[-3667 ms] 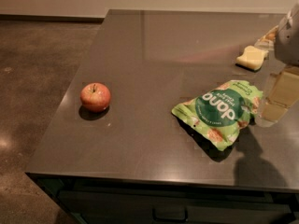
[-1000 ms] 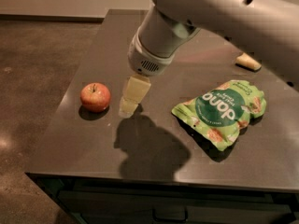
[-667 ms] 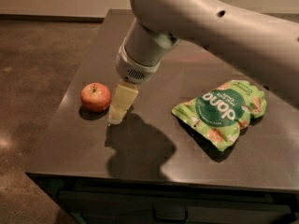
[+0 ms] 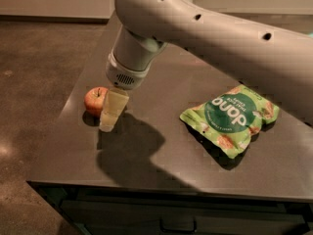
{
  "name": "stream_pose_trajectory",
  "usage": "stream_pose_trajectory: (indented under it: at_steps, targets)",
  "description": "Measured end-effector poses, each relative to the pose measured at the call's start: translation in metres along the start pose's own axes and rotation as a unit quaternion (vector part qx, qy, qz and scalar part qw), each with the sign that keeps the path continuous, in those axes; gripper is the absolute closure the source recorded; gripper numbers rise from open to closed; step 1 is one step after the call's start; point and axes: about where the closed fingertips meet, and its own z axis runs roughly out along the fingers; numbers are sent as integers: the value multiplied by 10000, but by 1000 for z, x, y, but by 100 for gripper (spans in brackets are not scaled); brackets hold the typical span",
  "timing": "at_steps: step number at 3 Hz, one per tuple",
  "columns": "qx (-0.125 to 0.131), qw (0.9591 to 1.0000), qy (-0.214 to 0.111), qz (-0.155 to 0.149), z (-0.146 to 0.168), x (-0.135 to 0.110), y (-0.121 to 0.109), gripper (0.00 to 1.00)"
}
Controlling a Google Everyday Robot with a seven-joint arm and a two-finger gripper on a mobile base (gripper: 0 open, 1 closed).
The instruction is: Pick apple
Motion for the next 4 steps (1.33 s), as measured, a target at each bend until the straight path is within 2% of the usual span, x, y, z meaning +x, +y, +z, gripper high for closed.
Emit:
stream_pose_trajectory:
  at_steps: [2,3,4]
  targets:
    - [-273,9995,-41,138,13,-9,-4,0]
    - [-347,9992,-77,189,17,-11,-4,17]
    - [-404,9988,-129,243,18,-13,-4,41]
